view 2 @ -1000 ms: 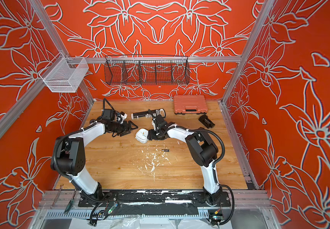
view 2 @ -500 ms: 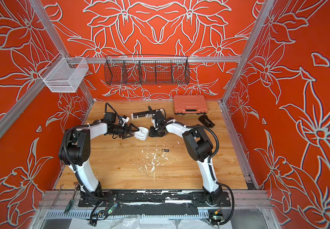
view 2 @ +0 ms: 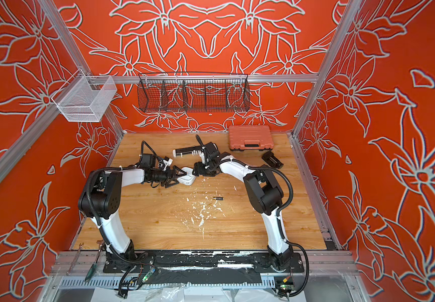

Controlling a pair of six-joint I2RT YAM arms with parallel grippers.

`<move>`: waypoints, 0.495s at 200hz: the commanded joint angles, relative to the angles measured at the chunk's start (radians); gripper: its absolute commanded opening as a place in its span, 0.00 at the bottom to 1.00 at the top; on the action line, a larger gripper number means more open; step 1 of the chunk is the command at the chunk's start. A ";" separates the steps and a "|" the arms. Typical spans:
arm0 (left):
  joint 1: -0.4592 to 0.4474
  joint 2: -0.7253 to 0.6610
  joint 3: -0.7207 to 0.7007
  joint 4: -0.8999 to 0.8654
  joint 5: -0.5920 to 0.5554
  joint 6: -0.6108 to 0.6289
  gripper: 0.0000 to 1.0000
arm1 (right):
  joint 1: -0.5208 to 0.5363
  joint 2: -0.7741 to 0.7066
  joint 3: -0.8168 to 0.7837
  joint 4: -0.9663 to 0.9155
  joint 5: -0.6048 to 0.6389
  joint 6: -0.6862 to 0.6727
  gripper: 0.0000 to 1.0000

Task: Insert the battery into the alarm
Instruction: Adjust the alarm at the center of the board.

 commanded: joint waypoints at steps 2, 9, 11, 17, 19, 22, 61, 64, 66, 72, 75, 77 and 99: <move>-0.007 -0.051 -0.065 0.122 0.025 -0.085 0.93 | -0.001 0.058 0.036 -0.011 -0.023 0.021 0.65; -0.013 -0.052 -0.074 0.128 0.033 -0.091 0.92 | -0.002 0.068 0.041 -0.013 -0.032 0.013 0.64; -0.015 -0.052 -0.075 0.130 0.035 -0.093 0.92 | -0.001 0.071 0.043 -0.014 -0.034 0.011 0.64; -0.022 -0.054 -0.082 0.132 0.035 -0.095 0.92 | -0.005 0.077 0.048 -0.018 -0.040 0.005 0.63; -0.023 -0.054 -0.085 0.133 0.035 -0.096 0.92 | -0.005 0.080 0.052 -0.020 -0.042 0.002 0.63; -0.027 -0.058 -0.089 0.133 0.035 -0.096 0.92 | -0.006 0.083 0.055 -0.024 -0.043 -0.001 0.63; -0.023 -0.170 -0.087 -0.052 -0.070 -0.007 0.93 | -0.014 0.119 0.096 -0.042 -0.080 -0.035 0.63; -0.020 -0.178 -0.077 -0.084 -0.087 0.009 0.93 | -0.014 0.122 0.100 -0.043 -0.083 -0.039 0.63; -0.017 -0.182 -0.071 -0.104 -0.097 0.019 0.93 | -0.014 0.124 0.103 -0.043 -0.086 -0.041 0.63; -0.009 -0.193 -0.058 -0.141 -0.115 0.045 0.93 | -0.015 0.129 0.109 -0.046 -0.090 -0.050 0.62; -0.003 -0.198 -0.054 -0.152 -0.121 0.051 0.93 | -0.014 0.133 0.113 -0.050 -0.090 -0.053 0.62; 0.001 -0.201 -0.053 -0.156 -0.124 0.053 0.93 | -0.015 0.136 0.115 -0.053 -0.090 -0.055 0.61; 0.051 -0.201 -0.019 -0.180 -0.122 0.065 0.93 | -0.015 0.167 0.164 -0.110 -0.090 -0.092 0.56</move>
